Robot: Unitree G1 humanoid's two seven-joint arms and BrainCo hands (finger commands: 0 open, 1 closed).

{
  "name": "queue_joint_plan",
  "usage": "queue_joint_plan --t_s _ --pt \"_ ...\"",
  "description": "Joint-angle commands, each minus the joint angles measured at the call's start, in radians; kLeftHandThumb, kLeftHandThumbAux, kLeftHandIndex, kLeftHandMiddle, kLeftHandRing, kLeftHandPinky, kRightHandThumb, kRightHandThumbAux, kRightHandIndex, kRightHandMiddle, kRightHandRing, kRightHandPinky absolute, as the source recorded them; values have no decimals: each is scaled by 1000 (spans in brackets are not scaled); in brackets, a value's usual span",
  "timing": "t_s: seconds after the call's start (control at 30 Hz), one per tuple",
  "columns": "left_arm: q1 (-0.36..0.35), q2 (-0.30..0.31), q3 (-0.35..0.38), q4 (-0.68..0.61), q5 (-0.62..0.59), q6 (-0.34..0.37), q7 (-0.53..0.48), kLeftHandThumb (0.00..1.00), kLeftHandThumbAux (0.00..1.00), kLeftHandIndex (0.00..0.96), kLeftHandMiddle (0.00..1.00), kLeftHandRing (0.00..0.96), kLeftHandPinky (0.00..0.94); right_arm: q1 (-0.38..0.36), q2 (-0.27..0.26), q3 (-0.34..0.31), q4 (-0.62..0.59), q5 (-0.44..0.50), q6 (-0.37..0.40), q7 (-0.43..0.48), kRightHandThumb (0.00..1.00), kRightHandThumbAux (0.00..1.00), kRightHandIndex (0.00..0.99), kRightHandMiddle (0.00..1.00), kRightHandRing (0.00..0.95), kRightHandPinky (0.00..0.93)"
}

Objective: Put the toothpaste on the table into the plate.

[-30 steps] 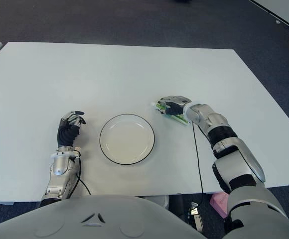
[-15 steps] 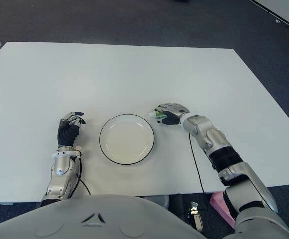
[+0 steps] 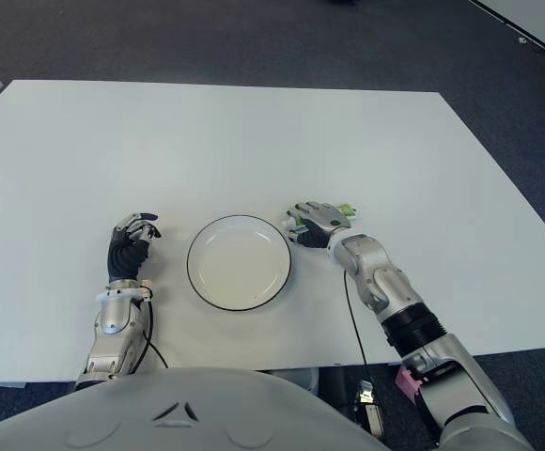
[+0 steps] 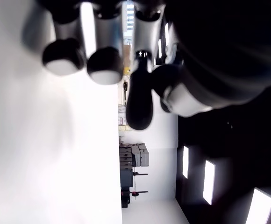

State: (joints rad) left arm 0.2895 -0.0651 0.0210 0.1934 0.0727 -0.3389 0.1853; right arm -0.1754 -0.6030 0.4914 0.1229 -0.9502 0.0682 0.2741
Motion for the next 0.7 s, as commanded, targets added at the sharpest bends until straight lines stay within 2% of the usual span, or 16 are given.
queue_joint_plan --t_s 0.03,0.07,0.2,0.33,0.57,0.7 --pt "45 -14 2 17 1 43 9 703 717 439 878 881 873 26 97 54 140 -65 70 -106 564 218 0 0 0 0" --pt "47 -14 2 15 0 44 9 703 717 439 878 882 874 26 103 56 150 -69 74 -118 562 217 0 0 0 0" --pt "55 -12 6 10 -1 41 8 702 717 439 879 884 876 20 176 66 345 -83 97 -333 566 216 0 0 0 0" --pt "63 -10 9 4 -4 41 7 703 717 439 880 885 876 2 225 65 484 -75 109 -483 570 220 0 0 0 0" --pt "77 -8 15 -11 -2 45 11 703 717 439 881 887 879 -22 289 57 627 -59 133 -671 576 271 0 0 0 0" --pt "81 -9 18 -17 -4 48 12 703 717 439 881 888 878 -22 318 41 711 -34 109 -811 584 311 0 0 0 0"
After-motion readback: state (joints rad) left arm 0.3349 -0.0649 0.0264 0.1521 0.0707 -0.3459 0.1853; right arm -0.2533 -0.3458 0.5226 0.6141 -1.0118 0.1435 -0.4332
